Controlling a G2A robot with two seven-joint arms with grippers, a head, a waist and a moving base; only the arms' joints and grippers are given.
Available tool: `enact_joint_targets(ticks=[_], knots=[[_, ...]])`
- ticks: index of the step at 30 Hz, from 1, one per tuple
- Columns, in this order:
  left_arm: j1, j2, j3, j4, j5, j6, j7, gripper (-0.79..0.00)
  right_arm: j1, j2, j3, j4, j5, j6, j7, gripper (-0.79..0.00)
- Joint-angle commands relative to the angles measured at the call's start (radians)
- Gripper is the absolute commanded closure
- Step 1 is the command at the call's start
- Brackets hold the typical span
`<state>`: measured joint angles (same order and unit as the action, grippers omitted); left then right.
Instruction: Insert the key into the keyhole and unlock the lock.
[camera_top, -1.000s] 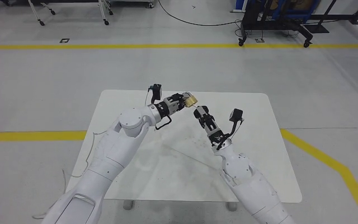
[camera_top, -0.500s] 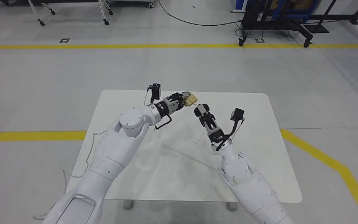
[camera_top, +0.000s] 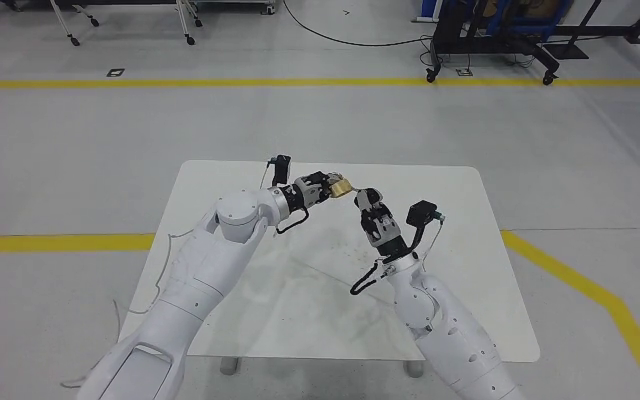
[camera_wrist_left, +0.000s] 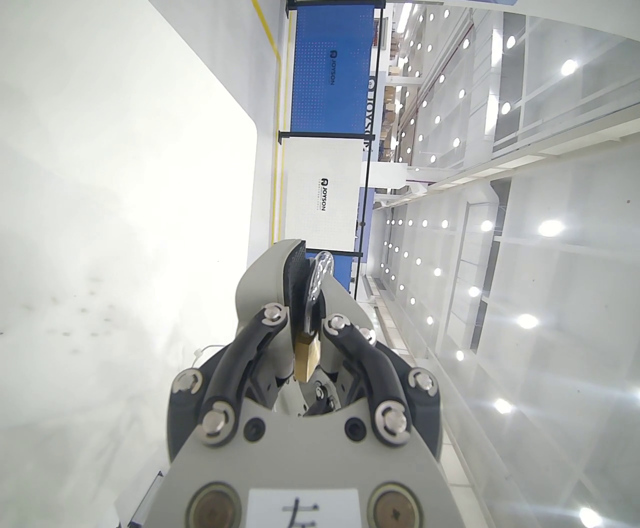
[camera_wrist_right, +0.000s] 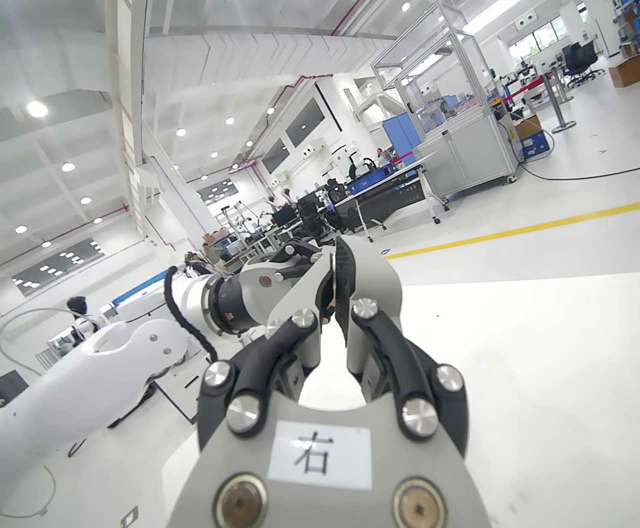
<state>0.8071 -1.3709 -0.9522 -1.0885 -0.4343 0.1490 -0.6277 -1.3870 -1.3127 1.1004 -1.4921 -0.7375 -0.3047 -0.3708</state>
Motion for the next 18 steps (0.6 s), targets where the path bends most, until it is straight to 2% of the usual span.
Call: enact_joint_targets(ticks=[1, 18], knots=[[-0.001, -0.001, 0.000, 0.001, 0.002, 0.002, -0.003, 0.000, 0.001, -0.002, -0.003, 0.006, -0.015, 0.010, -0.003, 0.000], [0.000, -0.007, -0.008, 0.006, 0.013, 0.004, -0.016, 0.000, 0.007, -0.015, -0.008, 0.021, -0.037, 0.062, 0.039, 0.000]])
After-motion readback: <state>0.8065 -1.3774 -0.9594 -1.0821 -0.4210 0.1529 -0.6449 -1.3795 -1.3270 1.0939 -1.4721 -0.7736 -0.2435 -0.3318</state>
